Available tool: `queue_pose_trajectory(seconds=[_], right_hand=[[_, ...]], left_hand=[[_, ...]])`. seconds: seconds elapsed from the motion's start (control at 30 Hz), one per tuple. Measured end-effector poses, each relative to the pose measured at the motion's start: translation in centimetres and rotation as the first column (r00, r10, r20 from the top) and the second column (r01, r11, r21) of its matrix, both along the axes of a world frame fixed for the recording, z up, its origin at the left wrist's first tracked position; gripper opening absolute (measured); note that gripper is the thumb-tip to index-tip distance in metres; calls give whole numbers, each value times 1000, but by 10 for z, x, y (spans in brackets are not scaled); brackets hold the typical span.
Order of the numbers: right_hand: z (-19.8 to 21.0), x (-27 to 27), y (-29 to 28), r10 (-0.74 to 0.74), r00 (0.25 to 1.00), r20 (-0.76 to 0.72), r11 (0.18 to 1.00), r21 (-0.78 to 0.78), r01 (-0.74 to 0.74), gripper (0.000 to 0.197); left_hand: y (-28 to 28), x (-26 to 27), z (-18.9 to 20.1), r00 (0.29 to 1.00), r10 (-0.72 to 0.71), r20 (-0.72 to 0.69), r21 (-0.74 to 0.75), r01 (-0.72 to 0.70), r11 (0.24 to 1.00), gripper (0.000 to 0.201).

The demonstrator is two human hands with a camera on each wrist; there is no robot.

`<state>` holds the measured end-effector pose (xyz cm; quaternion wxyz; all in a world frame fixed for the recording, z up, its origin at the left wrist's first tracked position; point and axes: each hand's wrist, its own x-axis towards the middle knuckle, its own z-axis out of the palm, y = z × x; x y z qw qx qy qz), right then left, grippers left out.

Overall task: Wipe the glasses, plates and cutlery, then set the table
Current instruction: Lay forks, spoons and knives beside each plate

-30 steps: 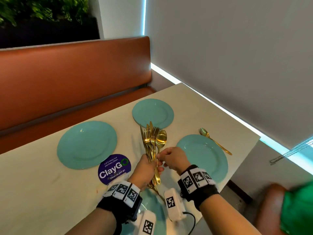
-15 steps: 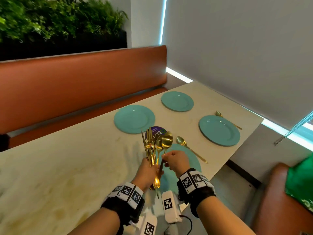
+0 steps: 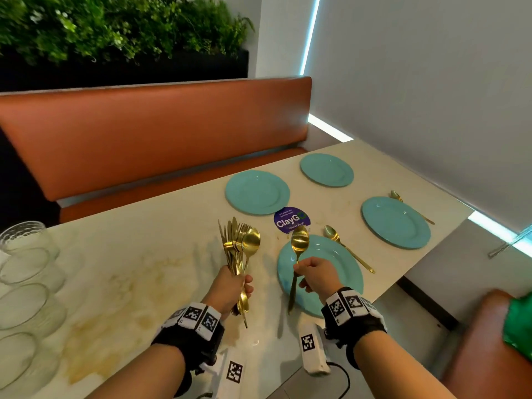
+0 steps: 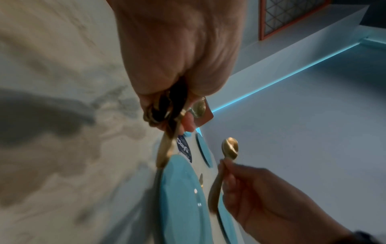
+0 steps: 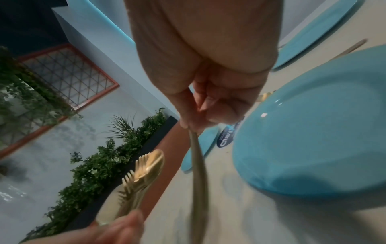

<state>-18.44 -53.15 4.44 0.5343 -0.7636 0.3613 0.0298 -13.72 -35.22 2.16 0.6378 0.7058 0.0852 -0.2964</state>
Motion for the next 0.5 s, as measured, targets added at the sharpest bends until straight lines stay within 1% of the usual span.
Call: queue_pose_trajectory(seconds=[0.1,0.2,0.3,0.47,0.5], right_hand=[[15,19,13,-83,992,95,978,199,62,10],[22,39,22,-124,982,144,929,364,64,12],[21,64,19,-127,981,150,916,396,58,16],[12,109,-4,-98,986,136,905,424,31,18],[10,119,-9,-77,989,124,920,390,22,19]], left_hand=[[-12,6,10,1000,-3,-3,-53,3,999,21],[-27,16,15,999,-35,18,-31,35,999,22],[-40,31,17,996,-67,62,-19,69,997,16],[-63,69,16,992,-60,108,100,49,994,6],[-69,79,16,991,-62,115,125,47,991,5]])
